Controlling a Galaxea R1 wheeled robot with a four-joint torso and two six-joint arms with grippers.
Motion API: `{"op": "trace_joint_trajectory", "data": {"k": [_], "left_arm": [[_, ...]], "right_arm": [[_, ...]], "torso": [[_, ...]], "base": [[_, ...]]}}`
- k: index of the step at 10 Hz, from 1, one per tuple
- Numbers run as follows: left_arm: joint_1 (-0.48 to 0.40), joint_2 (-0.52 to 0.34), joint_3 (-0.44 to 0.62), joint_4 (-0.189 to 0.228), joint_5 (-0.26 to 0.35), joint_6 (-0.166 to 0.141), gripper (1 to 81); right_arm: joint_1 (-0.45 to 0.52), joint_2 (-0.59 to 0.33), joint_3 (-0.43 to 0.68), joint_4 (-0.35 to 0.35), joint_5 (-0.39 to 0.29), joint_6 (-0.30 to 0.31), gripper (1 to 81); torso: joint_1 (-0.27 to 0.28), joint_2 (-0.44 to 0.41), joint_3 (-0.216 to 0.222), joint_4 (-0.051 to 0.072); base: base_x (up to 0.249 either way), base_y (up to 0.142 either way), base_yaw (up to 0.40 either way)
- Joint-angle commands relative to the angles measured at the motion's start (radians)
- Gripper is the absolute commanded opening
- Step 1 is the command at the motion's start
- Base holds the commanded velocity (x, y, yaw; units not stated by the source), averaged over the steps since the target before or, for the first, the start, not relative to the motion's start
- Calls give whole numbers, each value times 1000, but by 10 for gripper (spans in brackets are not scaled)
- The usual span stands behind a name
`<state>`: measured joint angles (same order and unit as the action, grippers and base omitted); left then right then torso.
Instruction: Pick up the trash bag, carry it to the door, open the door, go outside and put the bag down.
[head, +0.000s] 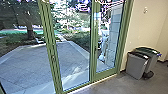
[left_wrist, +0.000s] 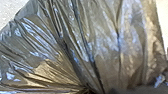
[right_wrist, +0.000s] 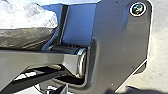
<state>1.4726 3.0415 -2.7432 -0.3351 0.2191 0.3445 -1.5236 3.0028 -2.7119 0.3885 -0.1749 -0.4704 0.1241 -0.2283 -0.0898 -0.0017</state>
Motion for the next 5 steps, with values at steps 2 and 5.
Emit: {"op": "trace_joint_trajectory", "data": {"k": [2,5], "left_arm": [[-51,4,5,7,80,10,10],[-51,5,4,11,80,10,10]], "right_arm": [[52,1,-2,0,-69,-2,811],[52,1,-2,-2,-71,-2,811]], "torso": [[0,0,0,0],[0,0,0,0]], "base": [[144,-94,0],[144,-95,0]]}}
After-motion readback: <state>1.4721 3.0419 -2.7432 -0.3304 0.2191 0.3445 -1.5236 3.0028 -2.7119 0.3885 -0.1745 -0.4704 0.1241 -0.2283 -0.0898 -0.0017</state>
